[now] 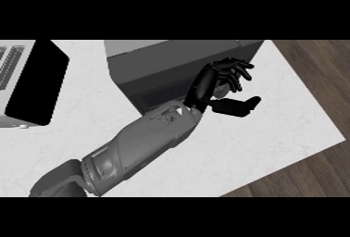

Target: Pick up the milk, place it into the microwave and close the microwave

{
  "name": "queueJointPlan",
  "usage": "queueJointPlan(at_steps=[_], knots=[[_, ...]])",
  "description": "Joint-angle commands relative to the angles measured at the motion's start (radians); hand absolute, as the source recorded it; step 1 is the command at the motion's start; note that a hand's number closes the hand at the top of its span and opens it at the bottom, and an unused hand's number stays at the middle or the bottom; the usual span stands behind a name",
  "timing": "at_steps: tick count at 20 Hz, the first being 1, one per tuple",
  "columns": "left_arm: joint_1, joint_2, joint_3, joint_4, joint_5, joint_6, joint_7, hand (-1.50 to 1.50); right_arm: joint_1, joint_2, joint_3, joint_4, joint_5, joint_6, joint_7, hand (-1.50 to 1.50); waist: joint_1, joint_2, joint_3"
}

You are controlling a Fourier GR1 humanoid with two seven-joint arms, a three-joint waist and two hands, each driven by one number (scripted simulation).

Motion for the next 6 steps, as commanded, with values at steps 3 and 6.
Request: queueJointPlan(at_steps=[3, 6], knots=[[0.067, 0.096, 0.072, 0.170, 0.043, 0.044, -0.008, -1.50, 0.025, -0.007, -0.032, -0.028, -0.022, -0.017, 0.014, -1.50, 0.055, 0.004, -0.006], [0.065, 0.099, 0.067, 0.171, 0.057, 0.026, -0.018, -1.50, 0.045, -0.005, -0.035, -0.044, -0.035, -0.008, 0.017, -1.50, 0.059, 0.001, -0.004]])
